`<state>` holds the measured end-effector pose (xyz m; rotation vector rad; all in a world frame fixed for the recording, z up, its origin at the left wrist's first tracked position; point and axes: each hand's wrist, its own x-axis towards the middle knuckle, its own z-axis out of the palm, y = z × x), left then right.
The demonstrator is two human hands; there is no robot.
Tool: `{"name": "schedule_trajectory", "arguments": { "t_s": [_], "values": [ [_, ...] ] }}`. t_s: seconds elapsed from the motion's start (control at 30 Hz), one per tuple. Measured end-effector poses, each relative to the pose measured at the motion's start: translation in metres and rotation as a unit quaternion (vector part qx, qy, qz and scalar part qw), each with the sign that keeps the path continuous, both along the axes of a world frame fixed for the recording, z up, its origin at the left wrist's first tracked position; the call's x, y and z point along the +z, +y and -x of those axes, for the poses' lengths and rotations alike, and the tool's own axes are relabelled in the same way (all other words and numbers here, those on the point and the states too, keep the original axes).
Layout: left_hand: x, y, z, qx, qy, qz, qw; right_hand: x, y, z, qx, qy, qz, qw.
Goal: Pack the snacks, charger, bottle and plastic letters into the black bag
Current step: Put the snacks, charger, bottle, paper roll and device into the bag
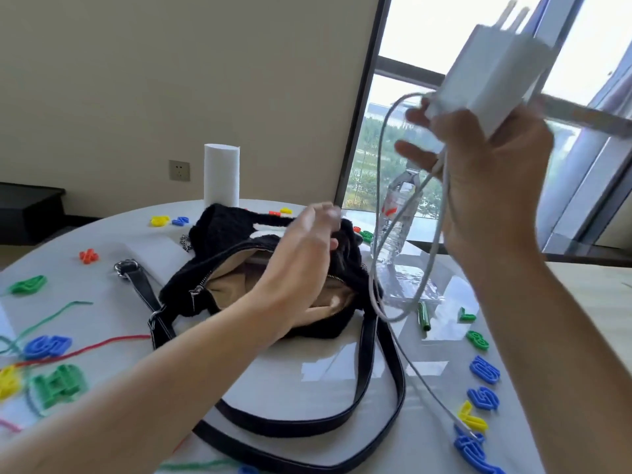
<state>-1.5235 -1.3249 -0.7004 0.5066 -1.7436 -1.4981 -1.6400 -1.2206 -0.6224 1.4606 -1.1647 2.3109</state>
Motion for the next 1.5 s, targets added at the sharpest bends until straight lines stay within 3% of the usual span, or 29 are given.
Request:
{"name": "schedule_trajectory", "arguments": {
  "t_s": [0.03, 0.13, 0.23, 0.37, 0.47, 0.53, 0.6, 0.73, 0.83, 1.0, 1.2, 1.27, 1.37, 1.5],
  "values": [
    [0.008, 0.0, -0.002, 0.02, 0.037, -0.019, 0.999, 0.004, -0.006, -0.011, 0.039, 0.022, -0.031, 0.999],
    [0.023, -0.002, -0.009, 0.019, 0.096, -0.036, 0.995, -0.016, -0.021, -0.026, 0.013, 0.013, -0.098, 0.995],
    [0.031, 0.003, -0.016, -0.035, 0.09, -0.02, 0.995, -0.021, -0.031, -0.02, 0.011, -0.01, -0.116, 0.993],
    [0.042, 0.006, -0.018, -0.106, 0.078, -0.031, 0.991, -0.039, -0.042, -0.03, -0.016, 0.031, -0.152, 0.988],
    [0.045, 0.004, -0.016, -0.114, 0.046, -0.043, 0.992, -0.045, -0.046, -0.035, -0.068, 0.088, -0.164, 0.98],
    [0.042, 0.002, -0.015, -0.094, 0.055, -0.027, 0.994, -0.05, -0.049, -0.04, -0.04, 0.121, -0.196, 0.972],
    [0.038, -0.003, -0.017, -0.09, 0.089, -0.03, 0.991, -0.052, -0.05, -0.041, -0.035, 0.171, -0.259, 0.95],
    [0.04, -0.023, -0.029, -0.07, 0.097, -0.037, 0.992, -0.042, -0.038, -0.027, -0.128, 0.266, -0.326, 0.898],
    [0.047, -0.039, -0.039, -0.049, 0.086, -0.01, 0.995, -0.038, -0.032, -0.005, -0.131, 0.216, -0.391, 0.885],
    [0.054, -0.052, -0.051, -0.12, 0.099, 0.052, 0.986, -0.069, -0.038, 0.022, -0.091, 0.136, -0.572, 0.803],
    [0.051, -0.065, -0.058, -0.089, 0.123, 0.042, 0.988, -0.073, -0.029, 0.056, -0.19, 0.111, -0.581, 0.784],
    [0.049, -0.07, -0.059, -0.072, 0.119, 0.009, 0.99, -0.062, -0.022, 0.058, -0.215, 0.107, -0.542, 0.805],
    [0.04, -0.07, -0.052, -0.083, 0.074, -0.065, 0.992, -0.045, -0.023, 0.04, -0.178, 0.121, -0.43, 0.877],
    [0.024, -0.059, -0.035, -0.132, 0.062, -0.135, 0.98, -0.038, -0.038, 0.003, -0.175, 0.248, -0.36, 0.882]
  ]
}}
